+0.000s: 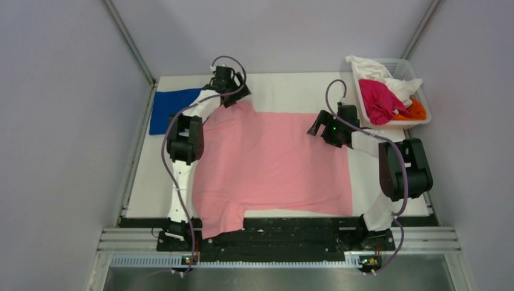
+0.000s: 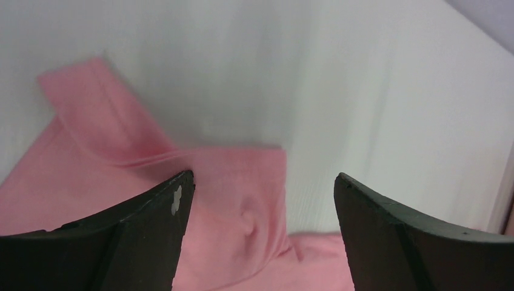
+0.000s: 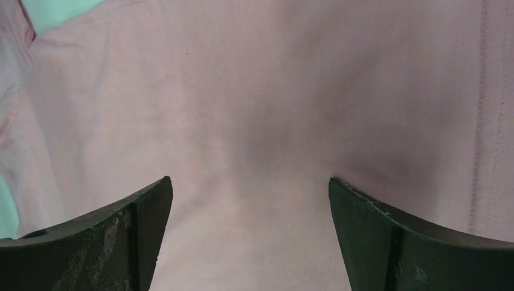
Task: Fold and stack the t-shirts
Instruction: Flatten out the tshirt
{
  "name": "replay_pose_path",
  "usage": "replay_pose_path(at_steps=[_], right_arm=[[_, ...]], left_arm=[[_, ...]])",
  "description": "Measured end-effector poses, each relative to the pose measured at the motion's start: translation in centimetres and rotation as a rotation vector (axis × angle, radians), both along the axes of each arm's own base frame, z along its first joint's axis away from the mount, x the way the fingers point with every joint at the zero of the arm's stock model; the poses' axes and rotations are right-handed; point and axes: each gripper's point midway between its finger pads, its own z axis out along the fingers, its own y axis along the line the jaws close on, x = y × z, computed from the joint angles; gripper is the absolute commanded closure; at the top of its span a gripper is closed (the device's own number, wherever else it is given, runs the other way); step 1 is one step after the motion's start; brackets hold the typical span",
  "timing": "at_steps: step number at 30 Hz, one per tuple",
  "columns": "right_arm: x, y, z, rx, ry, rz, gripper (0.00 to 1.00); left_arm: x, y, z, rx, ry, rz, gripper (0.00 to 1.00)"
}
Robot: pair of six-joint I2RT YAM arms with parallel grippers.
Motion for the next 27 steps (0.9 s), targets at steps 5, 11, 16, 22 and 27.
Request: replay_pose_path(at_steps=[5, 11, 16, 22, 27], right_arm=[[0.0, -0.1, 0.0, -0.009, 0.008, 0.004, 0.01], [0.0, -0.2, -0.1, -0.022, 0.014, 0.007, 0.01], [0.0, -0.2, -0.1, -0.029, 0.014, 0.008, 0.01], [0.1, -0.2, -0.2, -0.032, 0.015, 0.01, 0.01], [0.1, -0.2, -0.1, -0.031, 0.015, 0.011, 0.01]], left_arm=[[4.4, -1.0, -0.1, -0.018, -0.07, 0.006, 0.06], [5.7, -1.3, 0.3, -0.038, -0.104, 0.019, 0.04], [3.7, -0.5, 0.7, -0.014, -0.095, 0.023, 0.03], [-1.8, 1.4, 2.6, 0.018, -0.063, 0.045, 0.02], [-2.8, 1.9, 2.4, 0.02, -0.047, 0.073, 0.02]])
